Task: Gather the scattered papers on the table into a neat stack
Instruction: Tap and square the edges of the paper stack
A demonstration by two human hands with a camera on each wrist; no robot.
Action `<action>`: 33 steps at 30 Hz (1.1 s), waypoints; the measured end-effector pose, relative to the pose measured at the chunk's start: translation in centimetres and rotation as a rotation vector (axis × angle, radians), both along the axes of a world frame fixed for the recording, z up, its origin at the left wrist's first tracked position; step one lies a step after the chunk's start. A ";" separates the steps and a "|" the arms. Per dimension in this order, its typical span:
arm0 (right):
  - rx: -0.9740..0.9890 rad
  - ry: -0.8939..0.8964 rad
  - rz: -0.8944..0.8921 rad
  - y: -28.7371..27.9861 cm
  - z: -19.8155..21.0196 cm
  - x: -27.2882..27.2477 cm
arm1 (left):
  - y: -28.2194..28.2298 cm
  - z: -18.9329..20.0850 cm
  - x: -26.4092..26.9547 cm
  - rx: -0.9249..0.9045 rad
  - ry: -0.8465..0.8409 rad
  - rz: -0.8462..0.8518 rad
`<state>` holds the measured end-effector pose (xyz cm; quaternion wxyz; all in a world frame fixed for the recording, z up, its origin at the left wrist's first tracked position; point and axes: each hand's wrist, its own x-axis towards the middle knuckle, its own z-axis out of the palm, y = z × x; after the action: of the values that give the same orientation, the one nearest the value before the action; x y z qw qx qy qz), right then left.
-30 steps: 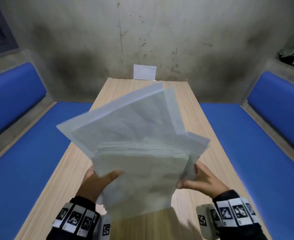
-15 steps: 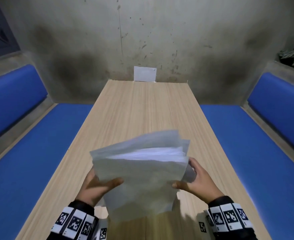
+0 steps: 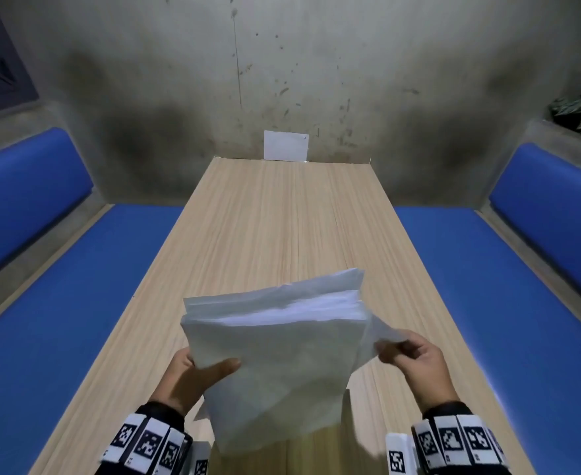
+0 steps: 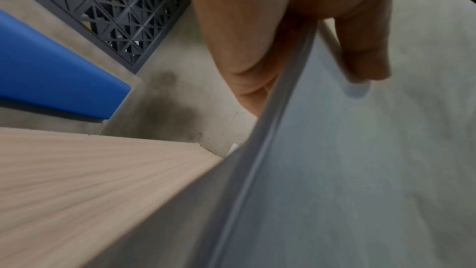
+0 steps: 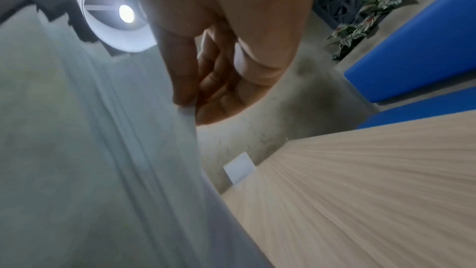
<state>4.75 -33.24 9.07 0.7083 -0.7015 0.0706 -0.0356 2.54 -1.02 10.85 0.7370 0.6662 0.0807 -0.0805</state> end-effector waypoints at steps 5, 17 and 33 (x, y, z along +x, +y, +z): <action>0.130 -0.301 0.063 1.2 5.0 0.5 | -0.2 0.1 0.3 0.006 -0.012 -0.022; 0.037 -0.048 0.261 4.8 1.9 -0.3 | -1.7 1.8 0.7 -0.048 -0.101 -0.043; 0.154 -0.089 0.143 5.7 2.3 -0.6 | -3.7 1.6 -0.4 0.004 -0.207 0.167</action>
<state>4.11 -27.56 11.39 0.7632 -0.6460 -0.0084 -0.0104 2.12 -4.76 12.46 0.7443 0.6633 0.0595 0.0504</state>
